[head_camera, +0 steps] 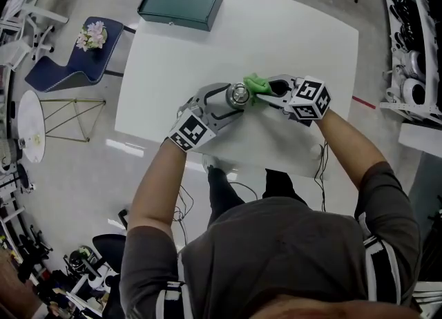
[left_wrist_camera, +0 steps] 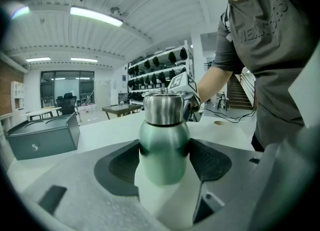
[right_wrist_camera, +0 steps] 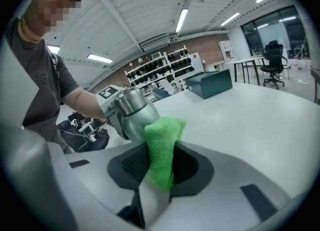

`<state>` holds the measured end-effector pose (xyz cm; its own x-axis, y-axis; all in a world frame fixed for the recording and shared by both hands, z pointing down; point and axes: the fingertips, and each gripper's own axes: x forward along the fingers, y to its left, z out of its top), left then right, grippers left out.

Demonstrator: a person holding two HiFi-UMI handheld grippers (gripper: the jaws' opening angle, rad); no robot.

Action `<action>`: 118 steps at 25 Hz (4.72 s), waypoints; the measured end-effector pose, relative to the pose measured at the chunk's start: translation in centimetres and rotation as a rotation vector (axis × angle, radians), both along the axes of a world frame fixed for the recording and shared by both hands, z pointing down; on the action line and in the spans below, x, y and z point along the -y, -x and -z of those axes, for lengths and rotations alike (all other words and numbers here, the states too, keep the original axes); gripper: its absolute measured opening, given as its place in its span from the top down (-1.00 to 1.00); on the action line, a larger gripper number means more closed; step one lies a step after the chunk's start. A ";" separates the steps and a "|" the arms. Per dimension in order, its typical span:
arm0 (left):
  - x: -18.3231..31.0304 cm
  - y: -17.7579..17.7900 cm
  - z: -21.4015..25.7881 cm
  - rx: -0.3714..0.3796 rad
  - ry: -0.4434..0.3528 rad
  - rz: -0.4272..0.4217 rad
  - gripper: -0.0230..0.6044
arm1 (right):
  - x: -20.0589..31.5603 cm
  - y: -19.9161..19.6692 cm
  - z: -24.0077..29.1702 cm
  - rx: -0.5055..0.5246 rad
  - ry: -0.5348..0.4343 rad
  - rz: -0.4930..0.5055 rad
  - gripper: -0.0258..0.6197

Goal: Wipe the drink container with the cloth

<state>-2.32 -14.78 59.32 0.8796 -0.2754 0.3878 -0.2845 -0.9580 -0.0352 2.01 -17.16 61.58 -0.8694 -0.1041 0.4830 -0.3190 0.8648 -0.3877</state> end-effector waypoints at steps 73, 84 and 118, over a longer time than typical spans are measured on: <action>0.1 0.1 -0.3 -0.055 -0.012 -0.001 -0.06 | 4.7 5.2 -2.5 -0.289 0.253 0.267 0.65; 0.3 0.1 -0.3 -0.062 0.007 0.052 -0.06 | 2.0 1.2 6.5 -0.077 0.062 0.111 0.64; 0.0 -0.7 -0.4 -0.038 0.007 0.152 -0.06 | -2.5 0.9 9.0 -0.208 -0.227 0.102 0.64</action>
